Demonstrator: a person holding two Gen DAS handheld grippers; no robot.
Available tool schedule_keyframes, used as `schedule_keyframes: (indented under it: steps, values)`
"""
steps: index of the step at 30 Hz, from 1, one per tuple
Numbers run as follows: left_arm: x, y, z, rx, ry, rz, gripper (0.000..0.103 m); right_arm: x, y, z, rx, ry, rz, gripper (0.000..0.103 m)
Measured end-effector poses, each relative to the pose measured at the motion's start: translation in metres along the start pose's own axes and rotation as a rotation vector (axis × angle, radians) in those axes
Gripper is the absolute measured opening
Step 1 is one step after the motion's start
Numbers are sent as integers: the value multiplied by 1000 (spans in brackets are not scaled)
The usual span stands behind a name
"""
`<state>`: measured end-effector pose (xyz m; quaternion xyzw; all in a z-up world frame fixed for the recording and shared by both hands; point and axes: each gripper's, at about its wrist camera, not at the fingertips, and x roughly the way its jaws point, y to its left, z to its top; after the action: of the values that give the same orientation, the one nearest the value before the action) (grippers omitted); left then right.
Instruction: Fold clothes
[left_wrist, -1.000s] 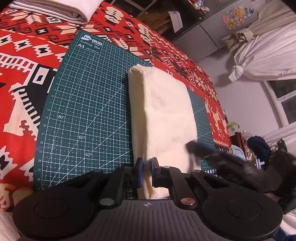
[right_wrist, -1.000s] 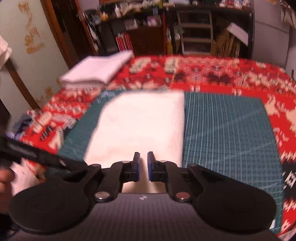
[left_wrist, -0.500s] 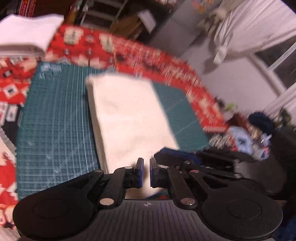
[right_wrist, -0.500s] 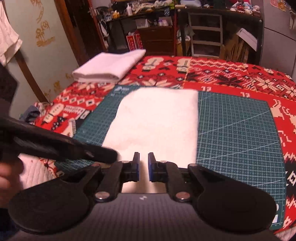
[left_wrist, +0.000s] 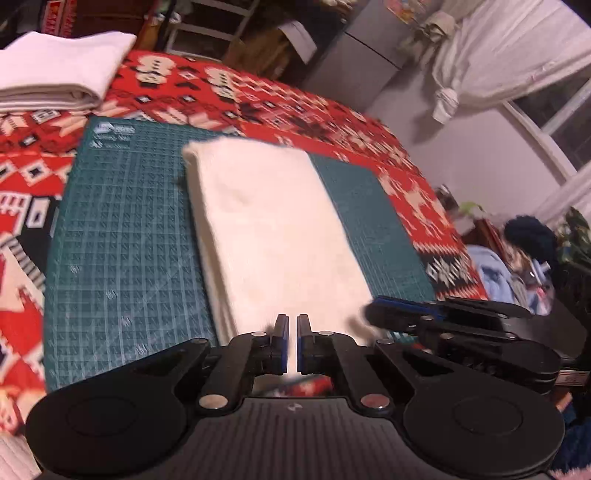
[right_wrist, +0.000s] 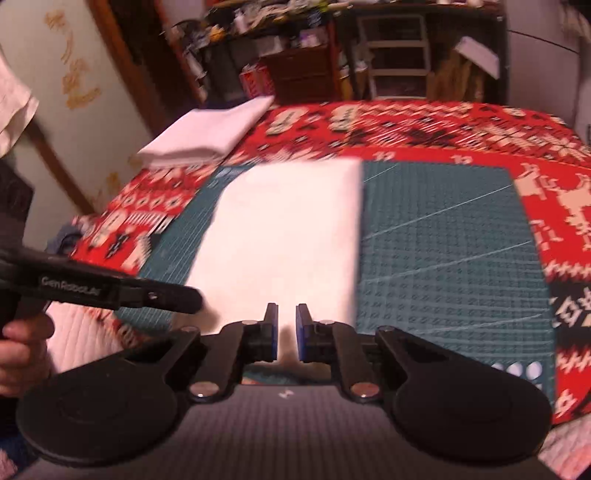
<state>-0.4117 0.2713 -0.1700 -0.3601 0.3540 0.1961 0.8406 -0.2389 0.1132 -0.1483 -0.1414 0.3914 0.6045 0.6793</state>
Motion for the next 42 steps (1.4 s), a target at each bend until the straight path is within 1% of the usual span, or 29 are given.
schedule_keyframes:
  steps: [1,2,5,10,13,15,17,20,24,26,29,30,31,33,35,37,38,39,42]
  values:
    - [5,3,1,-3,11,13,3,2,-4,3,14,-3,-1,14]
    - [6,6,0,-9,13,12,2,6,-7,3,21,2,-7,14]
    - [4,15,-5,-33,15,-6,2,17,-15,-1,28,15,-25,13]
    - [-4,25,-13,-56,34,-19,2,10,-18,-14,32,26,-8,13]
    - [-8,21,-15,-40,48,-9,2,4,-19,-14,30,35,-5,12]
    - [-16,15,-14,-11,32,-8,2,-2,-18,-9,27,24,-1,11]
    - [-23,10,-7,4,2,-20,2,-8,-16,-3,23,12,3,11]
    - [-25,9,12,-13,-38,-55,2,-5,-13,18,18,-14,19,11]
    - [-7,6,44,-32,-56,-60,2,13,1,50,-11,-45,25,13]
    - [10,7,56,-36,-37,-56,2,28,7,62,-22,-43,22,13]
    - [33,11,63,-39,5,-28,2,58,8,66,-16,10,-4,12]
    - [39,13,63,-39,22,-14,3,67,6,63,-17,29,-16,7]
    - [43,15,61,-36,29,-16,3,74,5,59,-23,45,-27,6]
    - [42,24,58,-51,28,-47,3,76,6,52,-58,39,-34,5]
    - [39,33,58,-92,35,-78,2,76,8,46,-96,27,-37,5]
    - [34,36,62,-120,25,-90,2,75,7,53,-90,50,-25,7]
    - [30,35,65,-118,9,-89,2,74,6,59,-79,50,-13,9]
    - [28,34,69,-112,-9,-83,2,74,5,64,-67,45,0,9]
    - [33,36,82,-104,-26,-67,2,80,6,80,-51,23,18,9]
